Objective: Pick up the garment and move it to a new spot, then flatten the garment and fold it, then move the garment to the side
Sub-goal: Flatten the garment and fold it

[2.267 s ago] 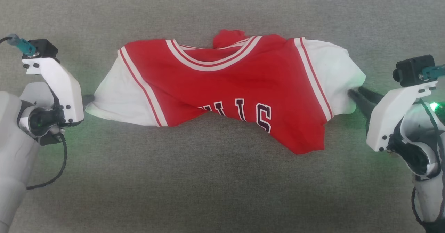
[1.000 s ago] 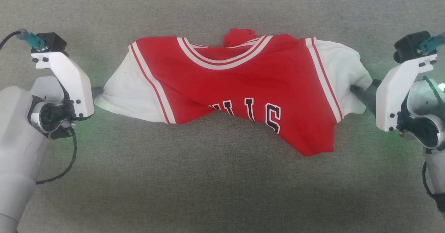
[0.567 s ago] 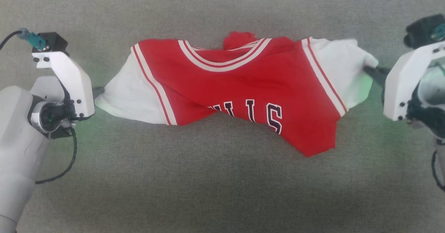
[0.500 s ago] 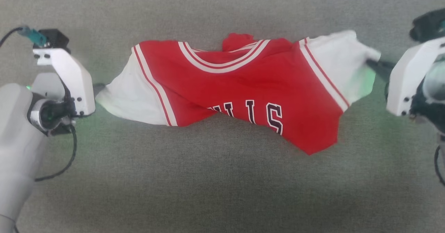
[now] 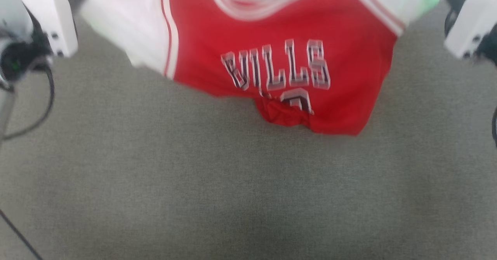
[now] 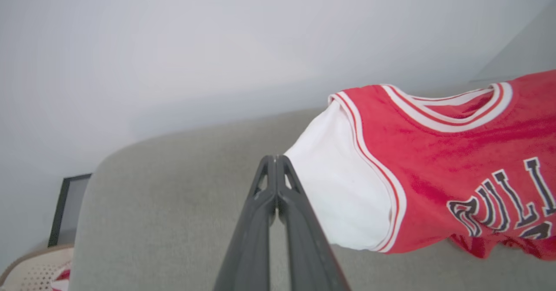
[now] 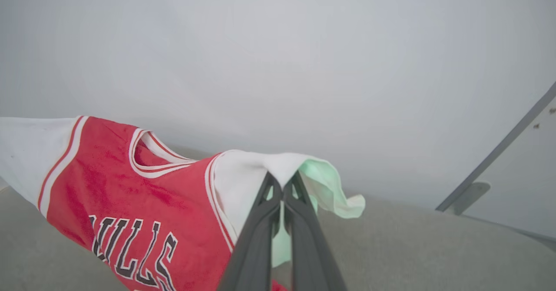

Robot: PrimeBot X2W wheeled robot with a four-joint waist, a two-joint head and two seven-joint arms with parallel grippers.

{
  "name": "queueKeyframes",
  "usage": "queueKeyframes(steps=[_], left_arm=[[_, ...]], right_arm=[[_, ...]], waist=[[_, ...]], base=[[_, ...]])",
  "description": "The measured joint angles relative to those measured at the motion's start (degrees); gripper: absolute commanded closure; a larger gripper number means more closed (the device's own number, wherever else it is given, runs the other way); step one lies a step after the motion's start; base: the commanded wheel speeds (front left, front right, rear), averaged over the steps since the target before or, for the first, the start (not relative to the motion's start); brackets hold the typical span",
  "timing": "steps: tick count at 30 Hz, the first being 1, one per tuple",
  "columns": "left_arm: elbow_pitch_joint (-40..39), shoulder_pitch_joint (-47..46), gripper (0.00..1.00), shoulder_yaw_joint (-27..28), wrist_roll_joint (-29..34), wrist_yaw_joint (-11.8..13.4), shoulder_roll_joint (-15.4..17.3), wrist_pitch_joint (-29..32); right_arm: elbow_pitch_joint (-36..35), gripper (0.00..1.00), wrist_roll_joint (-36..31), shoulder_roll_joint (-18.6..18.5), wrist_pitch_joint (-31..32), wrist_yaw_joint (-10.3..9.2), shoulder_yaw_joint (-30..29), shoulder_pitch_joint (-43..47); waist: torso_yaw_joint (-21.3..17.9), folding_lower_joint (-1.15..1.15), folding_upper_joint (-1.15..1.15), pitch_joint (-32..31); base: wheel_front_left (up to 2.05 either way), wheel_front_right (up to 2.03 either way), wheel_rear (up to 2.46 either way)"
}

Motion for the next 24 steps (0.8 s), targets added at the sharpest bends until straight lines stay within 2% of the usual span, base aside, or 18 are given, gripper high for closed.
queueKeyframes(steps=[14,24], left_arm=[[3.7,-13.0,1.0,1.1,4.7,0.5,-1.1,-7.1],[6.5,-18.2,1.0,0.4,7.2,0.1,-2.6,-10.8]], right_arm=[[12.4,1.0,-4.0,3.0,-16.2,0.0,5.1,-15.9],[20.9,1.0,-3.8,3.7,-21.7,0.0,8.5,-22.6]], waist=[[-0.7,0.0,0.0,-6.9],[-1.1,0.0,0.0,-7.8]], base=[[0.0,0.0,0.0],[0.0,0.0,0.0]])
